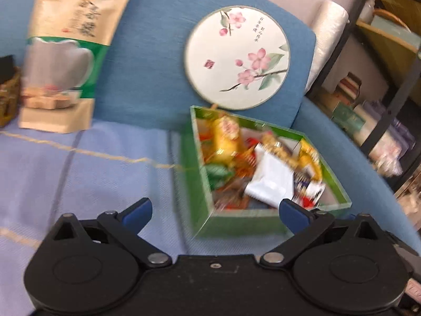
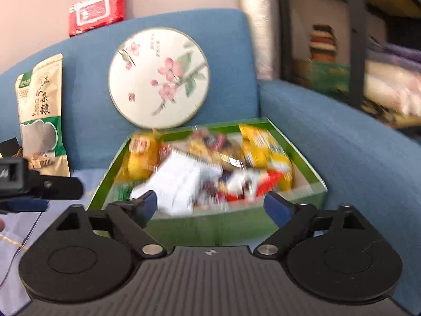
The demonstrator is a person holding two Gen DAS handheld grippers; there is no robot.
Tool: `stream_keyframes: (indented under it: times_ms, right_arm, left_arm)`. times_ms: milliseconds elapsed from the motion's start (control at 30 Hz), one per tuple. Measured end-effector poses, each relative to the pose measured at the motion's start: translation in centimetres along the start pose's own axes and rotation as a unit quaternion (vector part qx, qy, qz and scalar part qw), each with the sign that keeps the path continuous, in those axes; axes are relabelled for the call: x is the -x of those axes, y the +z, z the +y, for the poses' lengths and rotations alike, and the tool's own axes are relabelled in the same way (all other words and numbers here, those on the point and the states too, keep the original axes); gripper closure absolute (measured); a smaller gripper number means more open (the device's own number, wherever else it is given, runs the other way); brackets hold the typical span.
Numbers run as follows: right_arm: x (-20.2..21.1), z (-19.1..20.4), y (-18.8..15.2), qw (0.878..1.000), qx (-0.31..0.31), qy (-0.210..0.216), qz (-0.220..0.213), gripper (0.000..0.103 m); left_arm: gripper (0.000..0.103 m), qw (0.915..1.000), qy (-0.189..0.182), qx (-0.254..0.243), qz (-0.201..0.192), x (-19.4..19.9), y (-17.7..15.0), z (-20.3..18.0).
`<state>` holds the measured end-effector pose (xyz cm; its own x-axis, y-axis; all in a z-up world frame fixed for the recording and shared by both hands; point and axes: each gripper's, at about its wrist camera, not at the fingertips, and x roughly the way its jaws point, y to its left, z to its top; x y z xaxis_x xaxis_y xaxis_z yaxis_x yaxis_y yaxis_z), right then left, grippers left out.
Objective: Organize snacks
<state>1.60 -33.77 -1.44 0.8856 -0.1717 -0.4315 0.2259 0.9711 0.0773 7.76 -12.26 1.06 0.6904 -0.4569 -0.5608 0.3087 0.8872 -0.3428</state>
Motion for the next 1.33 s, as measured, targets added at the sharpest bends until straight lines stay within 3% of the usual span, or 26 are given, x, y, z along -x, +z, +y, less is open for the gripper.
stream_keyframes:
  times_ms: [200, 433, 867, 1333]
  right_arm:
    - [3.5, 1.5, -3.4, 0.998, 0.032, -0.030, 0.034, 0.000]
    - [5.6, 2.7, -3.5, 0.996, 0.060, -0.055, 0.040, 0.000]
    - [8.3, 3.7, -2.8, 0.996, 0.055, -0.075, 0.017, 0.000]
    - [9.3, 4.3, -2.6, 0.996, 0.049, -0.073, 0.011, 0.000]
  left_arm:
    - [0.000, 0.9993, 0.029, -0.011, 0.019, 3.2, -3.7, 0.2]
    - [0.000, 0.9966, 0.077, -0.027, 0.011, 5.4, -5.0, -0.1]
    - [0.000, 0.9934, 0.104, -0.048, -0.008, 8.1, -4.8, -0.6]
    - [0.000, 0.9932, 0.096, -0.061, -0.024, 9.4, -4.7, -1.3]
